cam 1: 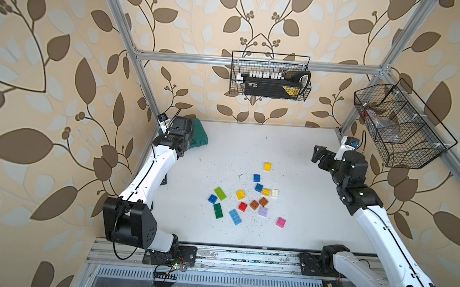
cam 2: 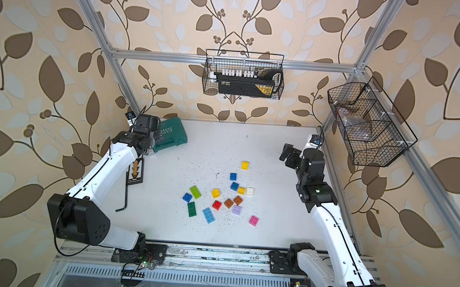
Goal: Assemble the number 1 with lego
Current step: Move the lego brick at the center of the board.
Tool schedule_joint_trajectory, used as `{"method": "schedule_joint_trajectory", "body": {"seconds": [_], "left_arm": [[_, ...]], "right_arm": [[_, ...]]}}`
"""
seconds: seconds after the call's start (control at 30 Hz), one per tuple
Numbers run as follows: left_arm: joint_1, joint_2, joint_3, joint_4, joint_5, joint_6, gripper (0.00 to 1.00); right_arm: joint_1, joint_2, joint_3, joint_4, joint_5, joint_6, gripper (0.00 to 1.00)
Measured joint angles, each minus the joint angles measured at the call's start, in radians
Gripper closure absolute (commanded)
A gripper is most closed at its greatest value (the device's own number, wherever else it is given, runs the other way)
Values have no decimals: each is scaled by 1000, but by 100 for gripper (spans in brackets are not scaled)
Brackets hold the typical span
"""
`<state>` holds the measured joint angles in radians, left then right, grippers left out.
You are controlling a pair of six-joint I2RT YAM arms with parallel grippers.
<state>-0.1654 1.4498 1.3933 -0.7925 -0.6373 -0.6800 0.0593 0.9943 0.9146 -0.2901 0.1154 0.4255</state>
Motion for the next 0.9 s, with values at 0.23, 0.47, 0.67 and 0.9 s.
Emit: {"method": "schedule_joint_trajectory", "body": {"seconds": [0.23, 0.47, 0.67, 0.9], "left_arm": [[0, -342, -198, -235, 318, 41, 1], [0, -561, -163, -367, 524, 57, 1], [0, -661, -260, -363, 725, 76, 1], [0, -714, -395, -341, 857, 85, 1]], "right_arm": [[413, 94, 52, -348, -95, 190, 16], [1019, 299, 171, -496, 117, 509, 19], [1158, 562, 226, -489, 144, 681, 23], [1149, 637, 217, -393, 113, 793, 46]]}}
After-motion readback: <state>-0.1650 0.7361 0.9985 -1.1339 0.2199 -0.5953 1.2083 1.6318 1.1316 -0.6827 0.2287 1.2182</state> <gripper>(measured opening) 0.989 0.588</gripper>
